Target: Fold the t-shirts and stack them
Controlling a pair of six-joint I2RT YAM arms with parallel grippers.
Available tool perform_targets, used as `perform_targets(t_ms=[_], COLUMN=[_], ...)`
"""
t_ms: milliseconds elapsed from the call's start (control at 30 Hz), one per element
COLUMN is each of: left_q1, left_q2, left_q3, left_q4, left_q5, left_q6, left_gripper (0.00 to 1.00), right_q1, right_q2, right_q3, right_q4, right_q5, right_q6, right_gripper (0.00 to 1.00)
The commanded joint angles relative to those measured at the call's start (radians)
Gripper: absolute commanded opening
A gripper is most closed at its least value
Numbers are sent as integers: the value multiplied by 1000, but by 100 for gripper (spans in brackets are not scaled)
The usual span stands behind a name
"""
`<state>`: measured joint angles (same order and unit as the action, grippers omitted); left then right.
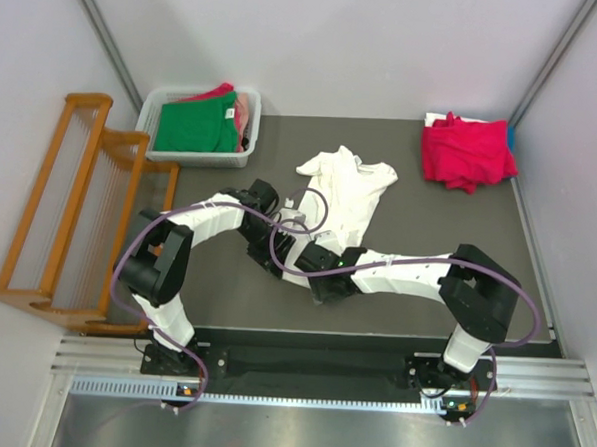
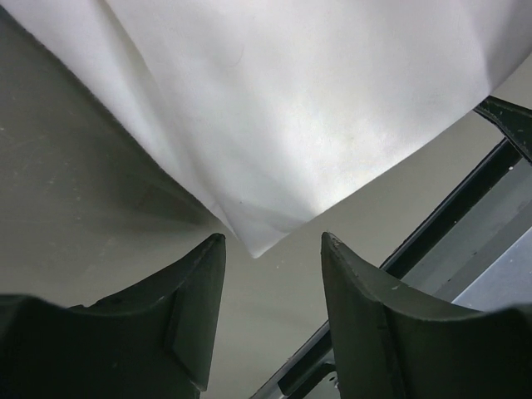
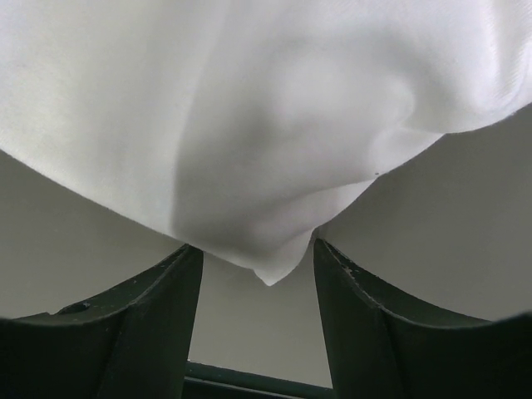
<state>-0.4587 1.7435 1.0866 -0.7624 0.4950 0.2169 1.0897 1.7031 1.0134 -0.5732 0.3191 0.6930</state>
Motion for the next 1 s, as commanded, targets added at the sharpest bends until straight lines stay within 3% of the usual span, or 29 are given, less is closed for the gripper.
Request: perform_targets(t_ms=[0, 33, 367, 567, 700, 767, 800, 967], left_q1=[-9, -11, -14, -14, -14, -14, -14, -14], left_q2=[-2, -2, 11, 13, 11, 11, 11, 4], left_q3=[16, 18, 16, 10, 6, 4, 3, 2], left_q4=[9, 11, 17, 14, 15, 18, 21, 12], left_q5=[5, 2, 4, -6, -7, -9, -15, -12], left_q6=[10, 10, 10, 18, 19, 21, 21, 29], left_gripper=[52, 46, 37, 31, 27, 14, 0, 0], right_q1=[-7, -7, -11, -11, -11, -11, -11, -7], right_q2=[-51, -54, -59, -48, -48, -49, -49, -60], right_q3=[2, 5, 22, 11, 7, 5, 4, -18], right_q4=[-2, -5, -2, 15, 13, 13, 10, 12], right_q5=[29, 34, 48, 31, 31, 32, 34, 17], right_q6=[7, 5, -1, 5, 3, 5, 7, 26], right_gripper=[56, 56, 52, 39, 21, 12, 1, 0])
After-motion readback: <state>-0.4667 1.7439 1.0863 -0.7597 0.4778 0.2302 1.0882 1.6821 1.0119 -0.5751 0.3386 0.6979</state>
